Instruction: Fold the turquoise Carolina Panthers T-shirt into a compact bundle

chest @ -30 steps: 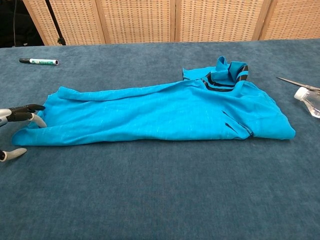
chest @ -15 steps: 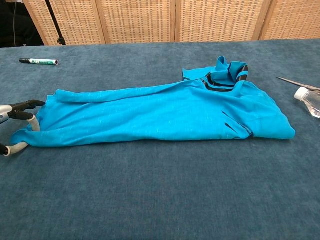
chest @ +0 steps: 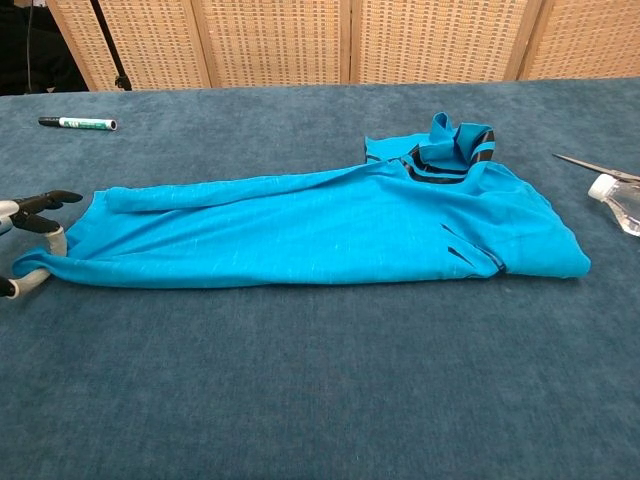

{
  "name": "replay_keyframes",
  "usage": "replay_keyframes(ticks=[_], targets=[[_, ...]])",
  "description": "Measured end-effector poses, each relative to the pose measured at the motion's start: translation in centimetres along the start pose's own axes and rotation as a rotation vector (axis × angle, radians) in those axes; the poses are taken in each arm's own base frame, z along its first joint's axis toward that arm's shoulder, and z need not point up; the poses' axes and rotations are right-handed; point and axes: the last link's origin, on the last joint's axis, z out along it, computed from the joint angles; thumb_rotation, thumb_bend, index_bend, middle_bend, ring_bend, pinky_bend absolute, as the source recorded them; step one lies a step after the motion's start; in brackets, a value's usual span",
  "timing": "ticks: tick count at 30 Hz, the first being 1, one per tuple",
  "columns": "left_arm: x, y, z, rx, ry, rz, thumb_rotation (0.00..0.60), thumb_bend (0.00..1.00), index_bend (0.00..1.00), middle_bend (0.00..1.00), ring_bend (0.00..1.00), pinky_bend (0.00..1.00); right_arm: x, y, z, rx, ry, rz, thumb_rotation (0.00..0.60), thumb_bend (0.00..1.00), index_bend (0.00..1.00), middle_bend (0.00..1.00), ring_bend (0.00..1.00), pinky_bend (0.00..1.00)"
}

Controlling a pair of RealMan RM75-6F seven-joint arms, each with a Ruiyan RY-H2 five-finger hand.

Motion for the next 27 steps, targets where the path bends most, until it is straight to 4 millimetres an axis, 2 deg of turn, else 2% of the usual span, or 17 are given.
replay_keyframes(ticks=[8, 13, 27], targets=[[0.6, 0.0, 0.3, -0.003, 0.017, 0.020, 0.600, 0.51, 0.75, 0.00, 0.00, 0.00, 0.0, 0.0, 0.0, 0.002, -0.002, 0.001, 0.600, 0.00, 0.00, 0.00, 0.00, 0.00], [1.3, -0.7, 0.2, 0.009, 0.023, 0.058, 0.600, 0.51, 0.76, 0.00, 0.00, 0.00, -0.1, 0.0, 0.0, 0.002, -0.002, 0.001, 0.600, 0.00, 0.00, 0.00, 0.00, 0.00], [5.4, -7.5, -2.5, 0.149, 0.057, 0.159, 0.600, 0.50, 0.76, 0.00, 0.00, 0.00, -0.2, -0.2, 0.0, 0.007, -0.007, -0.002, 0.600, 0.00, 0.00, 0.00, 0.00, 0.00]])
